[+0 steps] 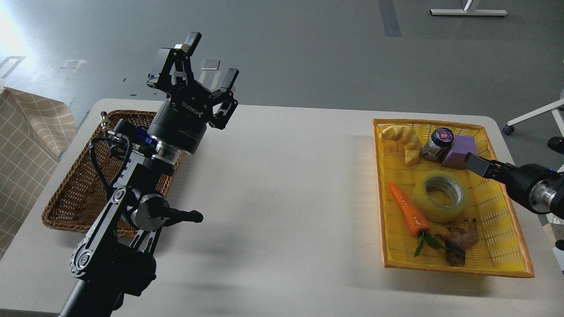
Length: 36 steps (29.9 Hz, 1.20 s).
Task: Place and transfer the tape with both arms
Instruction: 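Reach the right gripper into the tray toward the tape roll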
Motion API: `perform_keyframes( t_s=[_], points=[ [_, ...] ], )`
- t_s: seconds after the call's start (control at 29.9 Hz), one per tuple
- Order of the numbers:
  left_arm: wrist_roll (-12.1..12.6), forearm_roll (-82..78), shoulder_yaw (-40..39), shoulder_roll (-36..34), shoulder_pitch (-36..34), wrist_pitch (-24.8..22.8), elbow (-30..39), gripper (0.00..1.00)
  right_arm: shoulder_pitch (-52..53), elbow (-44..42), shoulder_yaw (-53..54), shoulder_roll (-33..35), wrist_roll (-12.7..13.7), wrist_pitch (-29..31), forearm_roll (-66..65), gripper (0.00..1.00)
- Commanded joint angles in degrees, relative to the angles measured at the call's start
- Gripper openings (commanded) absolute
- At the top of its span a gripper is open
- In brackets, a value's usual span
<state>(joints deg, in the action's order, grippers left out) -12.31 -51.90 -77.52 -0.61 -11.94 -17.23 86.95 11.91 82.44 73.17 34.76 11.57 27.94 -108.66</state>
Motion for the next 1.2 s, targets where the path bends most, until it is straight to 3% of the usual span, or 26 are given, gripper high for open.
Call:
perform_keyframes(
  t_s=[0.0, 0.2, 0.84, 1.04, 1.17],
  points=[
    [0.0, 0.0, -0.1, -0.1, 0.0, 0.0, 0.0, 0.98, 0.6, 0.5, -2.6, 1.3, -0.8, 0.1, -0.3, 0.97],
    [0.0, 0.1, -0.3, -0.1, 0.1, 0.0, -0.3, 0.98, -0.2, -0.1, -3.0, 1.2, -2.0, 0.1, -0.7, 0.97],
    [-0.1, 0.2, -0.3, 0.5, 0.1, 0.1, -0.3, 0.98, 0.0, -2.9, -6.4, -1.5, -2.1, 0.1, -4.4, 0.97],
    [-1.3, 0.3, -0.2, 0.5, 0.0, 0.1, -0.3, 0.98, 0.3, -2.4, -6.8, -1.6, -2.2, 0.1, -8.6, 0.9],
    [-1.3, 0.2, -0.2, 0.6, 0.1, 0.1, -0.3, 0.98, 0.3, -2.5, -7.2, -1.6, -2.2, 0.1, -8.9, 0.93]
  ],
)
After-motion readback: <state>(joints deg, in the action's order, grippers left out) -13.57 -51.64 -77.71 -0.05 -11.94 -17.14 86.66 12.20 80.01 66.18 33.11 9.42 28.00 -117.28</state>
